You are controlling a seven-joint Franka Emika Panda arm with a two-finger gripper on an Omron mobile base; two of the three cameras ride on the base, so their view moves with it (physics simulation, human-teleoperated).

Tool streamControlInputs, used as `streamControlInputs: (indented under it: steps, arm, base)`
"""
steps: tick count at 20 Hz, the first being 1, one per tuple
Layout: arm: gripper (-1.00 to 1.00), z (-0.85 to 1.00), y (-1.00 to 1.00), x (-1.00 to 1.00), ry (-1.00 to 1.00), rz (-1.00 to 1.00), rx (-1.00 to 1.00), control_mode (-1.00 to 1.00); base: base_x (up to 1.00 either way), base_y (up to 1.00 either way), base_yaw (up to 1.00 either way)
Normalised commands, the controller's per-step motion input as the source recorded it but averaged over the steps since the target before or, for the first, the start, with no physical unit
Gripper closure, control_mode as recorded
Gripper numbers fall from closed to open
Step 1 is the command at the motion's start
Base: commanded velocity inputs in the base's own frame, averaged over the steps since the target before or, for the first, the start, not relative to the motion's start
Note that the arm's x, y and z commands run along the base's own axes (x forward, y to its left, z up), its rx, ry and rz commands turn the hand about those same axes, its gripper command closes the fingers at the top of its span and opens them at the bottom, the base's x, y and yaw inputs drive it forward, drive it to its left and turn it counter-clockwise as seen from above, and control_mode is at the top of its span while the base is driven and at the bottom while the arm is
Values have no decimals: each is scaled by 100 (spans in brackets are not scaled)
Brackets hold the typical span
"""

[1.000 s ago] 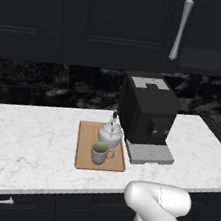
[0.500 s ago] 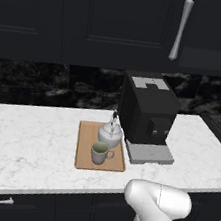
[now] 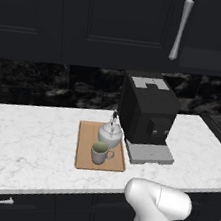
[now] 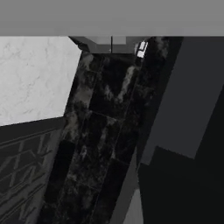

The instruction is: Pick the kettle from the counter and place it on the tray. Then pick the mug from the cabinet and place it on the tray. Then close the cabinet doors.

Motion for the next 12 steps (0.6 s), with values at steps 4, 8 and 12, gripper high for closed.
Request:
streamControlInputs:
  steps: [4,8,12]
  arm:
    - [100,-18,-47,1,-2,0,28,-100]
    - [100,-18,-35,2,-1,0,15,-100]
    - [100,-9,-8,22,0,-2,13,-100]
  base:
    - [0,0,0]
    - [0,0,0]
    - [0,0,0]
